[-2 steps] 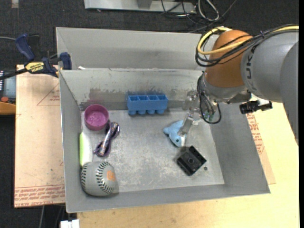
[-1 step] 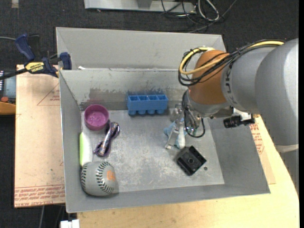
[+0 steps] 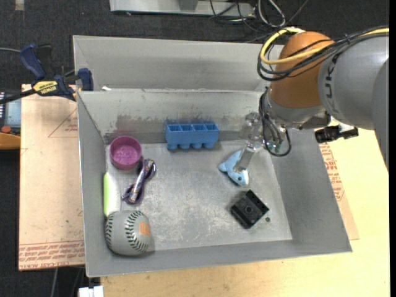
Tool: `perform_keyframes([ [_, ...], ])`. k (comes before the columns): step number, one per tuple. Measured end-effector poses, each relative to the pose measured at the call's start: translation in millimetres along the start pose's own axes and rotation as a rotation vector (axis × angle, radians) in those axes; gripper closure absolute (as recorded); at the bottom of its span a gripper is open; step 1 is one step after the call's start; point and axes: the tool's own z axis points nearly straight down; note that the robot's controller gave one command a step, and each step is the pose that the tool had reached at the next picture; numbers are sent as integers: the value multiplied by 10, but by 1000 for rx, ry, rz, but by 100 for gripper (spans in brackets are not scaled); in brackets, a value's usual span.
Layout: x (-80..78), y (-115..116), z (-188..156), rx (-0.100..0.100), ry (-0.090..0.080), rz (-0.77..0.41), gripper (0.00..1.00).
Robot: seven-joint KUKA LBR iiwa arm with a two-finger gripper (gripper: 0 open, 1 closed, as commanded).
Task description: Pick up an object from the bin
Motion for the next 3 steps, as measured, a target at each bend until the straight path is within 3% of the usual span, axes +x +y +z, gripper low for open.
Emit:
perform_keyframes([
  [1,17,-14,98,0,6,2,0],
  [2,-36,-15,-201,-4,-11,-2,0],
  [3,-156,-262,344,-1,2,39,0],
])
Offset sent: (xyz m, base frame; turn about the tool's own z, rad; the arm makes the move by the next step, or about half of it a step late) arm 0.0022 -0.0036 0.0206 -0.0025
